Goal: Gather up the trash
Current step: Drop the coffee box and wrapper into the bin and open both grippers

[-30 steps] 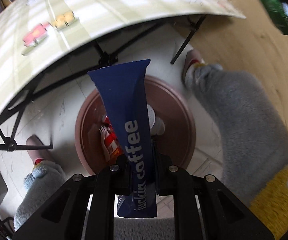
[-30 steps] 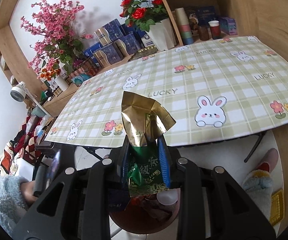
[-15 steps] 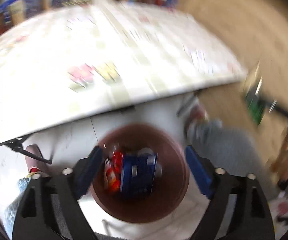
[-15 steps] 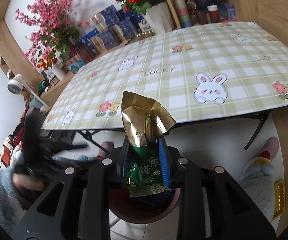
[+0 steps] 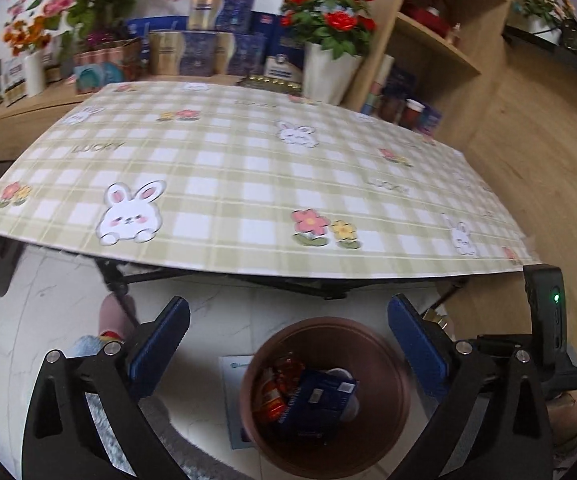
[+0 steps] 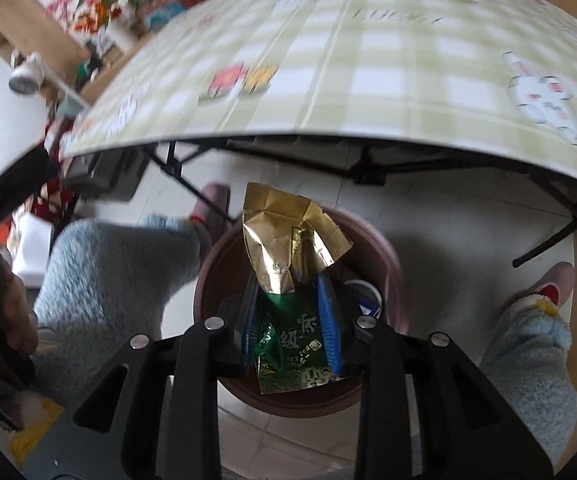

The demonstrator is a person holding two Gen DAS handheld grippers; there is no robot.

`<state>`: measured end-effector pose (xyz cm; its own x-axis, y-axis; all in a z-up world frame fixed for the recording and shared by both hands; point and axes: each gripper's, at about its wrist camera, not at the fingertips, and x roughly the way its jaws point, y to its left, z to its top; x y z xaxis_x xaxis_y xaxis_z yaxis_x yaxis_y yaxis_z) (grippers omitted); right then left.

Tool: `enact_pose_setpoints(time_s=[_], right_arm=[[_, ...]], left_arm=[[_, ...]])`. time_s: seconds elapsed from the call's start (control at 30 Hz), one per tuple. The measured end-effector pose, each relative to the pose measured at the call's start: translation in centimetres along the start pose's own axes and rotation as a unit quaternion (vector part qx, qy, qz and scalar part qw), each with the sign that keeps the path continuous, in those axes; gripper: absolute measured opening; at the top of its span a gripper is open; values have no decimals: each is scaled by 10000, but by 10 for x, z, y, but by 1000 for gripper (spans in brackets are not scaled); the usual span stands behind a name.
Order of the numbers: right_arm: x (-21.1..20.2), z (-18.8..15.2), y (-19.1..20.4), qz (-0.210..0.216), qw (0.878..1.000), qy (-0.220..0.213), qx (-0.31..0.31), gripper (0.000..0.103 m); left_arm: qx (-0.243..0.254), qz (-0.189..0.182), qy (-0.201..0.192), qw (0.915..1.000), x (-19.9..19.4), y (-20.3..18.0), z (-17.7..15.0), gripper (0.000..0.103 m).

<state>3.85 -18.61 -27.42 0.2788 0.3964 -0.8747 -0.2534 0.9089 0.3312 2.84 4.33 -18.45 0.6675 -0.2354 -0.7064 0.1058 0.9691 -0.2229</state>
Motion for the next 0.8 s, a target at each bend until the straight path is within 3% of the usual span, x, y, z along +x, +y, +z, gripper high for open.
enact_pose_setpoints(time_s=[0.3, 0.47, 0.53, 0.7, 0.8], right_arm=[[41, -1, 20, -66, 9976, 663, -208, 31], [43, 1, 30, -113, 9968, 711, -347, 35], [42, 1, 29, -129, 9969, 684, -355, 40], [24, 6, 31, -231, 9985, 341, -360, 80], [6, 10, 33, -385, 9987, 20, -328, 92]], left_arm=[[-330, -38, 186, 9993, 8, 16, -12, 97], [-332, -31, 215, 9992, 10, 17, -14, 97], [-359, -28, 220, 9991, 10, 18, -14, 97], [-379, -13, 179, 9991, 8, 19, -14, 97], [-382, 3, 118, 9992, 5, 19, -12, 97]])
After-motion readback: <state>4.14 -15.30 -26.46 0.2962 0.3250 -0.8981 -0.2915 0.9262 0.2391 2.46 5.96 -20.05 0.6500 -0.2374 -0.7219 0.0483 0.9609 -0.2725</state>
